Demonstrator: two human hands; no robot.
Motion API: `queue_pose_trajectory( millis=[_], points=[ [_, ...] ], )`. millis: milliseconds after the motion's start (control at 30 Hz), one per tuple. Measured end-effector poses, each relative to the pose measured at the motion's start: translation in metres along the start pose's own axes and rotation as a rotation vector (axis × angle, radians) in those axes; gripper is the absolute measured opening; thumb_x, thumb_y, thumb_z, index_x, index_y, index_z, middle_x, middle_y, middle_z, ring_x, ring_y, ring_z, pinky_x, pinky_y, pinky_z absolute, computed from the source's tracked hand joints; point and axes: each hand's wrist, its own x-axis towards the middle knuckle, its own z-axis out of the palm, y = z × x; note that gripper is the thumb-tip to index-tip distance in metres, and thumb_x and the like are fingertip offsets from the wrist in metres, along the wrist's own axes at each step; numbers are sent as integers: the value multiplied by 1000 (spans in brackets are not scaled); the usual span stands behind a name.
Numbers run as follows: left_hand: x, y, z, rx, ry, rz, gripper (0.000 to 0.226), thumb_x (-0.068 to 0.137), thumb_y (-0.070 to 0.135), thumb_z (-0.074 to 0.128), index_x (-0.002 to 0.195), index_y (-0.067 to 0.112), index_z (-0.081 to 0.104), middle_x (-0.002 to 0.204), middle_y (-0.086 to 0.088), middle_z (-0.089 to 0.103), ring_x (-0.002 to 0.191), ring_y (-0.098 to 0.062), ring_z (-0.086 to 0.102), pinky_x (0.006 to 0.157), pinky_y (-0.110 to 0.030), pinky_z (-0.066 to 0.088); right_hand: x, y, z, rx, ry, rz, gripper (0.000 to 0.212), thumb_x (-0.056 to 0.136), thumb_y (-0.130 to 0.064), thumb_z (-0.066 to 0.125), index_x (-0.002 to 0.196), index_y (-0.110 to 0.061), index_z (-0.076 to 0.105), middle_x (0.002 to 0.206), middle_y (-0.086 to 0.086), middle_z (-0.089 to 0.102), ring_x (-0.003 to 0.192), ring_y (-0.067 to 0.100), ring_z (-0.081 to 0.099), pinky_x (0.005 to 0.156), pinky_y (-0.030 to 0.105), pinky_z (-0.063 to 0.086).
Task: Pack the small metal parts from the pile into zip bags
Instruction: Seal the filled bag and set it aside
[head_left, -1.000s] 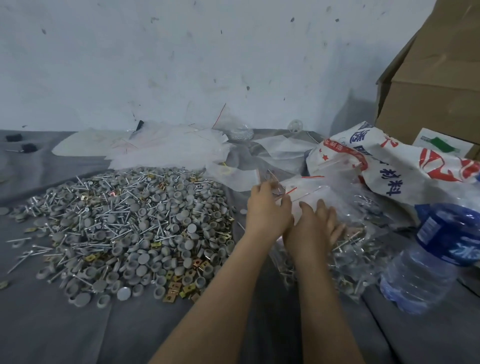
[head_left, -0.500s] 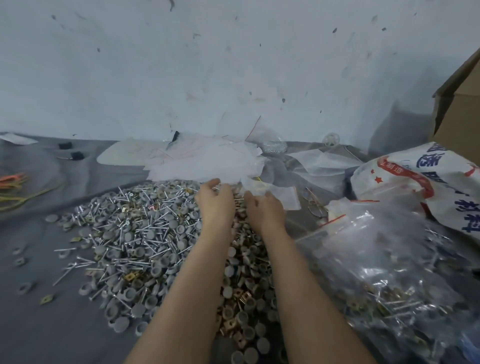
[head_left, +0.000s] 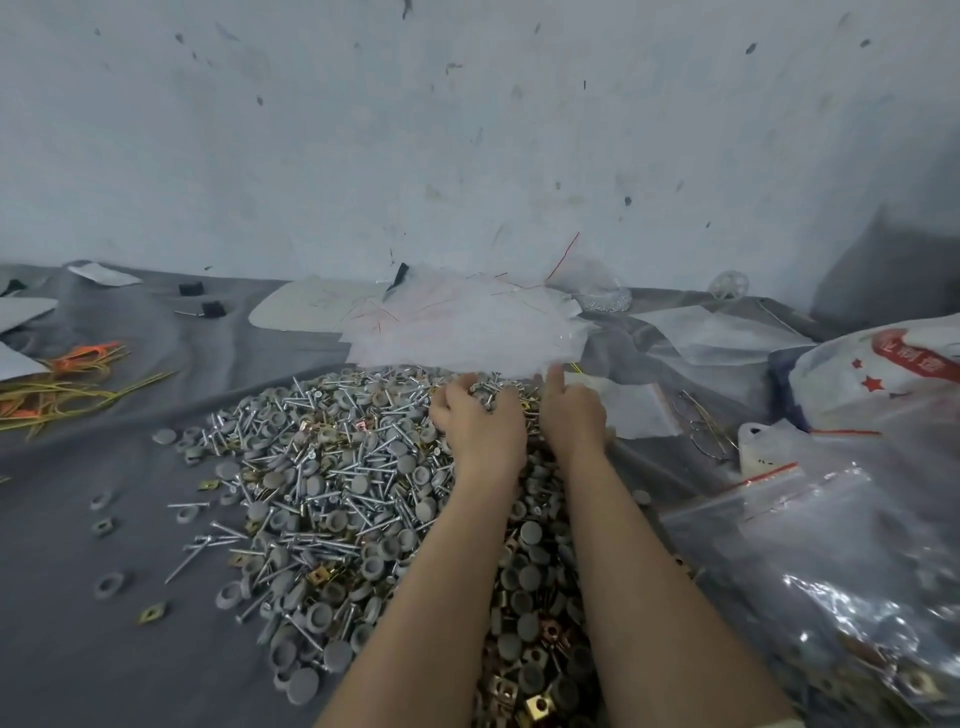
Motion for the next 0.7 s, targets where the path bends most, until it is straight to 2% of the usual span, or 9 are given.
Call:
queue_pose_trajectory(
  millis=[67, 167, 233, 267, 300, 400, 500, 567, 700],
  points=[
    [-4, 2, -2, -3, -26, 2, 34, 97, 20, 46, 130, 18, 38, 146, 0, 16, 85, -5, 40, 84, -26, 31, 0, -2, -6, 6, -2, -19, 64, 100, -48, 16, 128, -6, 55, 136, 18, 49, 125, 34, 44, 109, 53, 25],
    [-10, 2, -6, 6, -55, 18, 38, 97, 21, 48, 134, 17, 37, 148, -2, 16, 105, -12, 39, 87, -23, 31, 0, -6, -5, -42, -135, -5, 65, 99, -52, 15, 136, -12, 49, 144, 16, 41, 133, 35, 35, 112, 54, 18],
    [-12, 1, -11, 18, -64, 20, 38, 97, 23, 48, 134, 18, 38, 147, 0, 17, 99, -8, 46, 80, -10, 36, -2, -5, 2, -40, -206, -21, 65, 99, -51, 13, 140, -11, 45, 147, 15, 39, 137, 34, 31, 115, 53, 14],
    [-12, 0, -13, 27, -66, 17, 37, 97, 24, 47, 133, 19, 38, 146, 1, 17, 88, -1, 47, 68, -4, 36, -4, -3, 4, -34, -200, -30, 65, 100, -51, 14, 139, -10, 45, 146, 16, 41, 137, 34, 31, 115, 54, 13],
    [-11, 0, -15, 33, -66, 17, 37, 97, 24, 47, 133, 19, 39, 146, 2, 17, 79, 5, 43, 58, -5, 33, -5, -1, 6, -27, -169, -36, 65, 100, -51, 15, 137, -9, 48, 144, 17, 44, 135, 34, 35, 114, 54, 16],
    [-7, -3, -17, 33, -62, 21, 36, 97, 25, 48, 132, 18, 41, 147, 1, 16, 75, 13, 34, 62, -14, 29, -9, 7, 7, -13, -32, -59, 63, 100, -46, 23, 120, 0, 60, 127, 20, 58, 119, 35, 51, 105, 48, 35],
    [-9, -5, -19, 43, -59, 9, 32, 97, 25, 48, 128, 19, 43, 141, 3, 22, 72, 8, 38, 54, -7, 29, -15, 6, 0, 108, 121, -84, 52, 101, -35, 30, 103, 6, 62, 114, 23, 62, 107, 37, 57, 92, 39, 44],
    [-10, -7, -23, 29, -74, 9, 33, 97, 24, 47, 129, 18, 42, 135, 2, 33, 83, 1, 46, 68, -12, 36, -21, 0, -11, 272, 257, -141, 34, 100, -22, 38, 96, 2, 62, 107, 20, 63, 102, 34, 59, 81, 31, 42],
    [-16, -8, -39, -108, -126, -27, 39, 97, 30, 51, 133, 15, 45, 119, -1, 57, 107, -16, 55, 93, -33, 45, -48, -17, -38, 564, 386, -316, 15, 94, -5, 49, 106, -4, 57, 99, 6, 60, 92, 20, 59, 78, 23, 44]
  ],
)
